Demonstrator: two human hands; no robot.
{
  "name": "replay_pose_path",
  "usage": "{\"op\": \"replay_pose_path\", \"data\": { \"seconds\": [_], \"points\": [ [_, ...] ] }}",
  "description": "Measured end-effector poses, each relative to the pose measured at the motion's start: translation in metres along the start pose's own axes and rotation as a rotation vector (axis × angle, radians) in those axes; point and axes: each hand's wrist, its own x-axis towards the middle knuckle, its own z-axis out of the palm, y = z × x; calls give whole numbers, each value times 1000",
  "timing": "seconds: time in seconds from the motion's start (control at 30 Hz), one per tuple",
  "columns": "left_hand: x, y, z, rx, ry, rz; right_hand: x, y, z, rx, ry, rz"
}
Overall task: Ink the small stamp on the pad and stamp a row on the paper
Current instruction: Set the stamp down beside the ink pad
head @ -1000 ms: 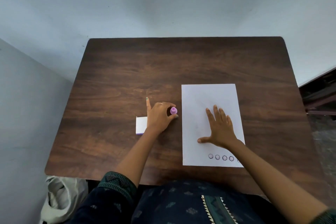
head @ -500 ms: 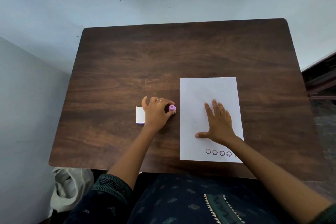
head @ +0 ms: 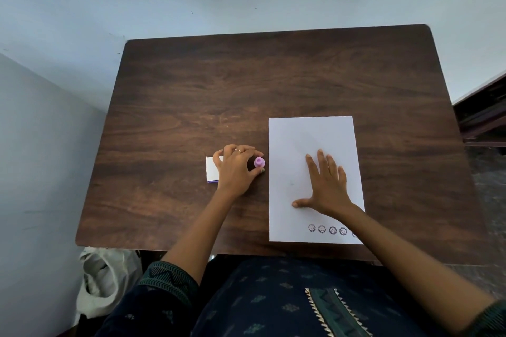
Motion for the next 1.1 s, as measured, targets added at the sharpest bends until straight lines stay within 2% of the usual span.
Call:
{"op": "replay_pose_path", "data": {
  "seconds": [0.4,0.53,0.67,0.83,1.1],
  "points": [
    [0,-5,3,-51,-16,-18,2,0,1,1,20,-6],
    [-3,-12,-5,-80,-55,13,1,1,-5,96,153,-20],
    [-11,-51,-26,-10,-29,10,6,-1,-11,192,233,-75],
    [-14,-84,-39,65,-145,28,17,-15,-13,172,204,-146],
    [0,-75,-37,81,-208,62,25,-30,-11,154,157,-186]
  ]
}}
